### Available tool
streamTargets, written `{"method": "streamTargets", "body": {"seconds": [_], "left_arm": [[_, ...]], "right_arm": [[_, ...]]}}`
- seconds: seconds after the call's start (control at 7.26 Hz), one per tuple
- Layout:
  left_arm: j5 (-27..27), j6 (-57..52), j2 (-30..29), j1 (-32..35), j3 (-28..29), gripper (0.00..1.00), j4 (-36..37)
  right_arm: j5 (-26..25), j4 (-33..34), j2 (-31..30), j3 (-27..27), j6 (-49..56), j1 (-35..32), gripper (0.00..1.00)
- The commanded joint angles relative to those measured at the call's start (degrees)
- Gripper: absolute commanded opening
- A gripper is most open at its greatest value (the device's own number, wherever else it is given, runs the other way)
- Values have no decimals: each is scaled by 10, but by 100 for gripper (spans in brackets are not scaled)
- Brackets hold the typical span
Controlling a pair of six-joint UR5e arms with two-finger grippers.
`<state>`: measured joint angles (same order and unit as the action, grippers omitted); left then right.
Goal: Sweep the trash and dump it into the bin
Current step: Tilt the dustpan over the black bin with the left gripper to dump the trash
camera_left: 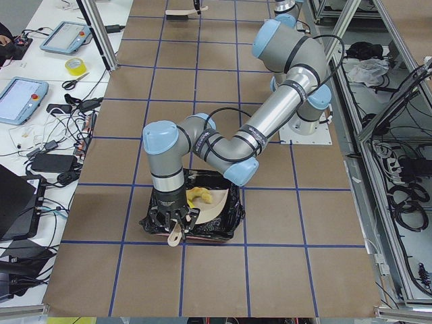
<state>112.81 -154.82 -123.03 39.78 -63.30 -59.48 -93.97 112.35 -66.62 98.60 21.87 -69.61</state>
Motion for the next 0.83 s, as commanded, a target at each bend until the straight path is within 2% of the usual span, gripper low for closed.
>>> {"method": "streamTargets", "body": {"seconds": [0.0, 0.14, 0.28, 0.41, 0.55, 0.69], "left_arm": [[1, -28, 31, 1, -67, 0, 73], [1, -30, 44, 3, -83, 0, 74], [1, -35, 54, 5, -96, 0, 86], [1, -47, 61, 5, -116, 0, 118], [1, -79, 71, 5, -147, 0, 182], [1, -91, 81, 4, -175, 0, 217]], "right_arm": [[-10, 0, 7, 0, -1, 0, 0], [-10, 2, 6, -2, -5, 0, 0], [-10, 2, 7, -6, -5, 0, 30], [-9, 12, 6, -7, -17, 0, 80], [-9, 21, 2, -7, -18, 0, 95], [-11, 18, -3, -9, -18, 0, 100]]}}
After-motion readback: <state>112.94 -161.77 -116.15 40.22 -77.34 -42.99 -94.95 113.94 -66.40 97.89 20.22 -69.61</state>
